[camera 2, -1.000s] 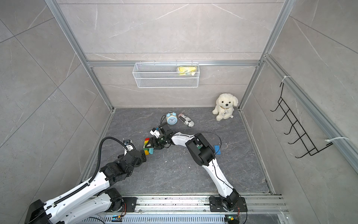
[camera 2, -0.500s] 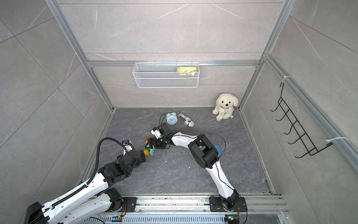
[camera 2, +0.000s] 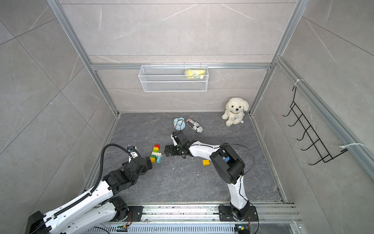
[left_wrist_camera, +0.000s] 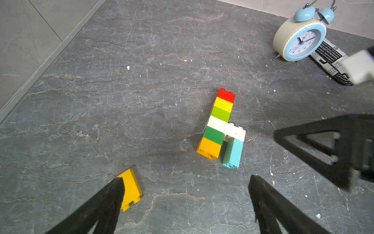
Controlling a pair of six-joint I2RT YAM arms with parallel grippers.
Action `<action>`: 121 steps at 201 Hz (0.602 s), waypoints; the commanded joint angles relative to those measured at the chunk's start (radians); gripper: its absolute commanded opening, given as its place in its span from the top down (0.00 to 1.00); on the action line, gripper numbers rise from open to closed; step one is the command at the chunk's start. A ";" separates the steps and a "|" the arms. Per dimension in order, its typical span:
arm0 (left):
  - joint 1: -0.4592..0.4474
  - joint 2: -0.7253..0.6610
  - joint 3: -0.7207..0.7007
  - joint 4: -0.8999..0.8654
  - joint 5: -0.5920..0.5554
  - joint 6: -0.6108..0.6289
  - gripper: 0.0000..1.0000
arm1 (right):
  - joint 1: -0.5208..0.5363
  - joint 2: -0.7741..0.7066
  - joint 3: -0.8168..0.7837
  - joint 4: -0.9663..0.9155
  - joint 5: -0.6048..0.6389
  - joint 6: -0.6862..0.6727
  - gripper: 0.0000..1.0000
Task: Assemble the letter h with lego
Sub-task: Place the lego brick at the center of the board, then move the lego brick at the center of the board.
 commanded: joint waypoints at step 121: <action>0.001 0.065 0.019 0.068 0.105 0.010 0.00 | -0.213 -0.464 -0.330 -0.537 0.318 0.032 0.23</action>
